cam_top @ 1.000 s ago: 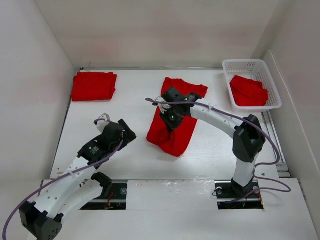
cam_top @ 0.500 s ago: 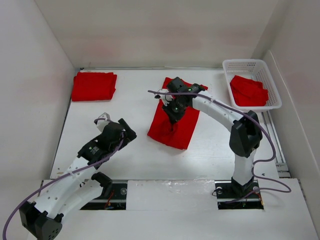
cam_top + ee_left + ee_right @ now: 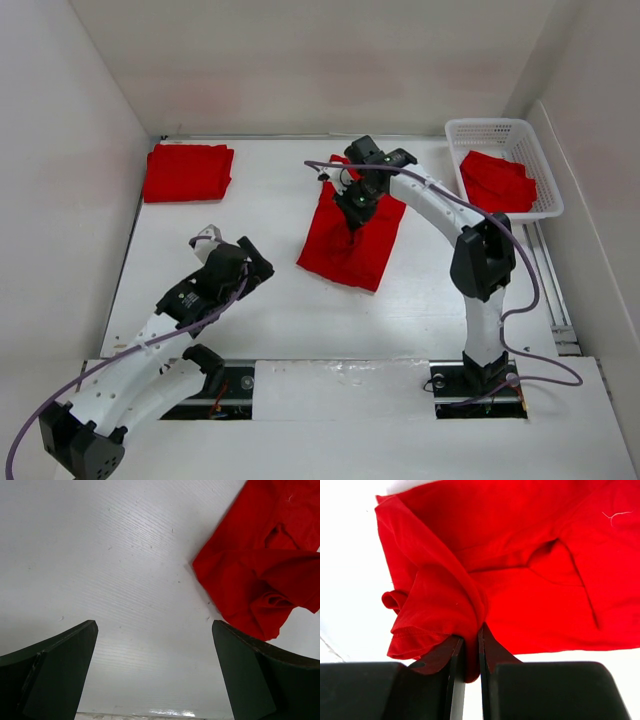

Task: Fold and stack the t-shirts
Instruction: Fold the folded rectangular tshirt in 1/3 of the way

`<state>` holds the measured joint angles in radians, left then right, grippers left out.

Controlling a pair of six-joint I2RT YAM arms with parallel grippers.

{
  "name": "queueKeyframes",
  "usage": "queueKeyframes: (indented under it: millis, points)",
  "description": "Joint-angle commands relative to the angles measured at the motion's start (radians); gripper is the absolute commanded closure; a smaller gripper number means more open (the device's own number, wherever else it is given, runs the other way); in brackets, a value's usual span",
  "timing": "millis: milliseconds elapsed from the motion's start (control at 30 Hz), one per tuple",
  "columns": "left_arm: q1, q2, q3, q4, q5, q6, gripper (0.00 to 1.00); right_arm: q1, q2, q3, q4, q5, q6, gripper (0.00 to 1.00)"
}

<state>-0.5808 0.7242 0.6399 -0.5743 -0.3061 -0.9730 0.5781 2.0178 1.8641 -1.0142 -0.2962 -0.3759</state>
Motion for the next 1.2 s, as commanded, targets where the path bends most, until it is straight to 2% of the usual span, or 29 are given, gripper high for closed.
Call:
queueKeyframes:
  millis: [0,667,1167]
  points:
    - [0.001,0.004,0.015,0.014,0.001,0.013,0.0,-0.007,0.034,0.069,-0.037,-0.031,-0.051,0.97]
    - [0.001,0.032,0.006,0.044,0.021,0.031,0.0,-0.069,0.144,0.193,-0.055,-0.052,-0.139,0.95]
    - [0.001,0.05,-0.003,0.071,0.05,0.049,0.0,-0.107,0.229,0.26,-0.044,-0.031,-0.158,0.88]
